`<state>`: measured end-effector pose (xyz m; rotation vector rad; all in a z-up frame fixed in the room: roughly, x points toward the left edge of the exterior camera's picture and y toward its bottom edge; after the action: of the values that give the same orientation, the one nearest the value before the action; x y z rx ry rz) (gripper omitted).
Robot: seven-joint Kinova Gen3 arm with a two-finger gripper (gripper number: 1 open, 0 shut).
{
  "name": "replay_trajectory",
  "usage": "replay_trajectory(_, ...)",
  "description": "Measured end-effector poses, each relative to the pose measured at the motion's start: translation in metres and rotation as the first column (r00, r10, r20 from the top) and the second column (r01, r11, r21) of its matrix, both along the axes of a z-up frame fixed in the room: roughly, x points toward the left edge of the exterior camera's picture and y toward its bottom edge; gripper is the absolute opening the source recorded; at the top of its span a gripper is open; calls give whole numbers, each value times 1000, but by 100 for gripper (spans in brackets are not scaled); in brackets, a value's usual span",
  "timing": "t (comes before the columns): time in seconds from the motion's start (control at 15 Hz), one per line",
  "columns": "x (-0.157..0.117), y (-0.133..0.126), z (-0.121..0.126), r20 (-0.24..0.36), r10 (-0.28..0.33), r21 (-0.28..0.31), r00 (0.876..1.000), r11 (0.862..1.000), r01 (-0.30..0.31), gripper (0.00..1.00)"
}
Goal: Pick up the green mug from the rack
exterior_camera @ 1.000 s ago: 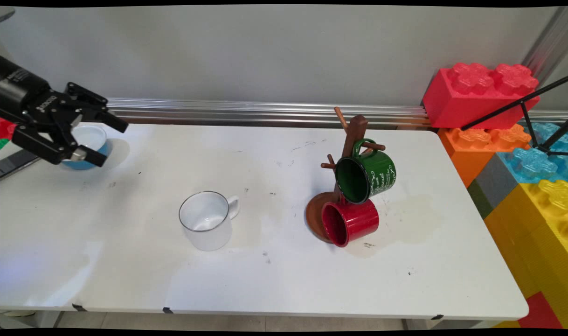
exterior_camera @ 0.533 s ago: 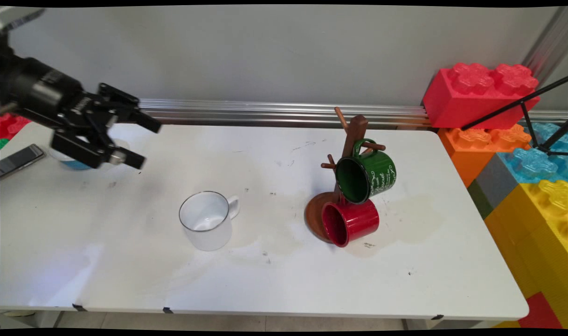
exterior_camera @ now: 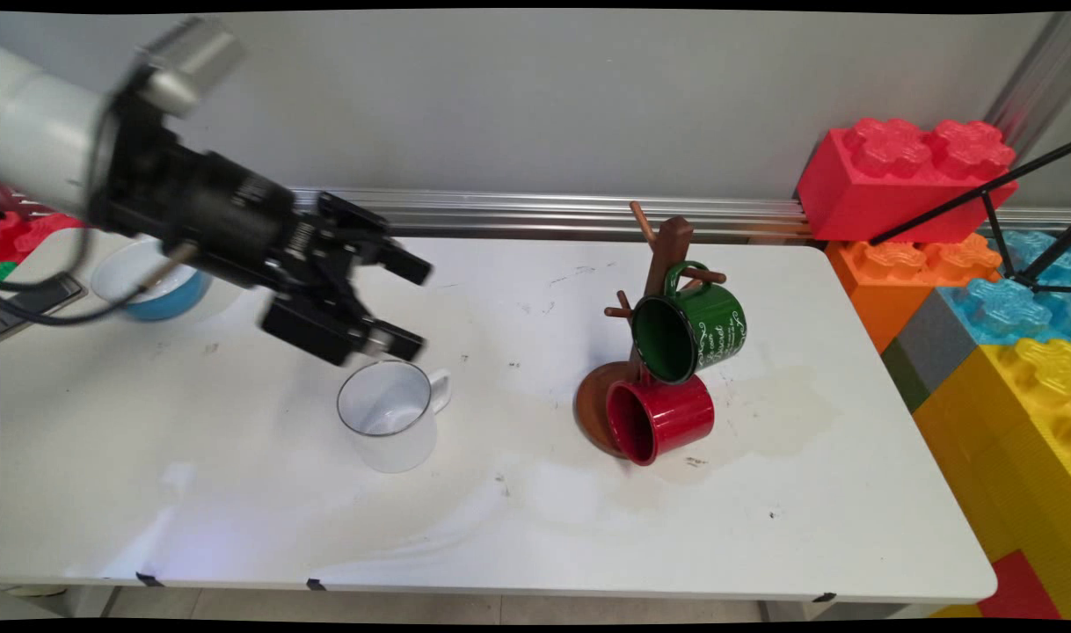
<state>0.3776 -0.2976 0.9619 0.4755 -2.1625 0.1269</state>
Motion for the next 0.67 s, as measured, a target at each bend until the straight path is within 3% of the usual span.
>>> replay_trajectory(0.4, -75, -10, -13, -14, 72, 53, 997, 996, -71, 100)
replay_trajectory(0.67, -107, -16, -21, -18, 113, 80, 993, 991, -111, 100)
